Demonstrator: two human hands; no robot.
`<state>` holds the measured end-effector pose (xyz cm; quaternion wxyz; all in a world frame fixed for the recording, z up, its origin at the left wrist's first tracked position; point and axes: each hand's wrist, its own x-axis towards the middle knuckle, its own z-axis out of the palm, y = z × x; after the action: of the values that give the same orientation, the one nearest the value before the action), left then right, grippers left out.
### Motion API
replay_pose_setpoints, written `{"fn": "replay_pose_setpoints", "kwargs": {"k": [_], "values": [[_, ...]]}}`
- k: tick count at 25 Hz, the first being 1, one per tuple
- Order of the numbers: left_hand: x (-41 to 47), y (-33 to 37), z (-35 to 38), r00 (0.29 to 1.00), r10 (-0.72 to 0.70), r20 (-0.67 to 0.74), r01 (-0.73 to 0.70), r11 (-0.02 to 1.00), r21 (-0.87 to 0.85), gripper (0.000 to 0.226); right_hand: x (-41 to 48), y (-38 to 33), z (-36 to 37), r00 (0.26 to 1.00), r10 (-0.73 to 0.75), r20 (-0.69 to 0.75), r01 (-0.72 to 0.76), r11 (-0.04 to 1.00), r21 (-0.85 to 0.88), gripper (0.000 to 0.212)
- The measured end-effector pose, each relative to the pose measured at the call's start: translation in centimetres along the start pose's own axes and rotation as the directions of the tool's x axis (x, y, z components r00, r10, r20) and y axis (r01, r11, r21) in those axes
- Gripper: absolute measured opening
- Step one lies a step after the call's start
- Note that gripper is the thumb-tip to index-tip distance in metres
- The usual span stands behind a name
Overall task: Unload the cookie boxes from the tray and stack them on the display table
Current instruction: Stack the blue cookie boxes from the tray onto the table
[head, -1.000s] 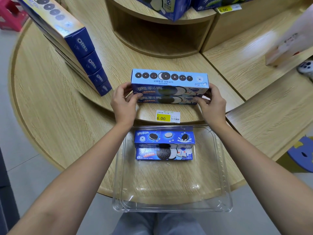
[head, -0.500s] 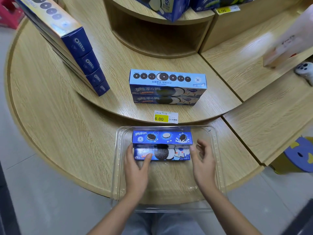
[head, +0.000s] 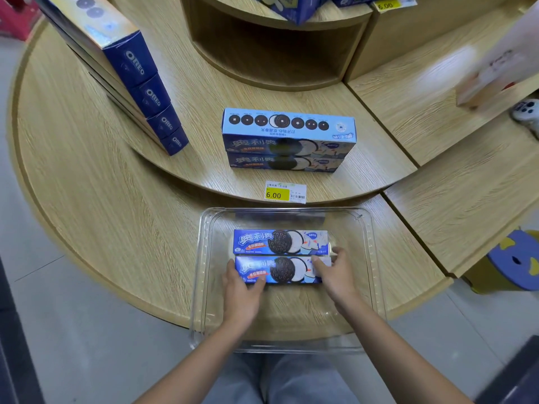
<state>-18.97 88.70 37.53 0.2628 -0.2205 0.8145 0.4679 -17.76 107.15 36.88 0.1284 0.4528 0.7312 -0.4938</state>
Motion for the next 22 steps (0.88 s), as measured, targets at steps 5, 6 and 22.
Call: {"fn": "replay_pose_setpoints", "kwargs": {"k": [5, 6, 22], "values": [[-1.3, -1.4, -0.3, 0.997, 0.031, 0.072, -0.039, 0.992, 0.116, 0.067, -2.3, 0.8, -0.5, 0.999, 0.026, 0.025, -0.019, 0.97, -0.242, 0.068], [-1.4, -1.4, -0.5, 0.995, 0.065, 0.073, -0.076, 0.985, 0.155, 0.069, -2.4, 0.8, -0.7, 0.999, 0.008, 0.044, 0.005, 0.957, -0.29, 0.07], [2.4, 1.0, -2.2, 0.807, 0.007, 0.591, -0.57, 0.272, 0.775, 0.071, 3.6, -4.7, -0.8, 0.829, -0.26, 0.495, 0.553, 0.247, -0.796, 0.057]]}}
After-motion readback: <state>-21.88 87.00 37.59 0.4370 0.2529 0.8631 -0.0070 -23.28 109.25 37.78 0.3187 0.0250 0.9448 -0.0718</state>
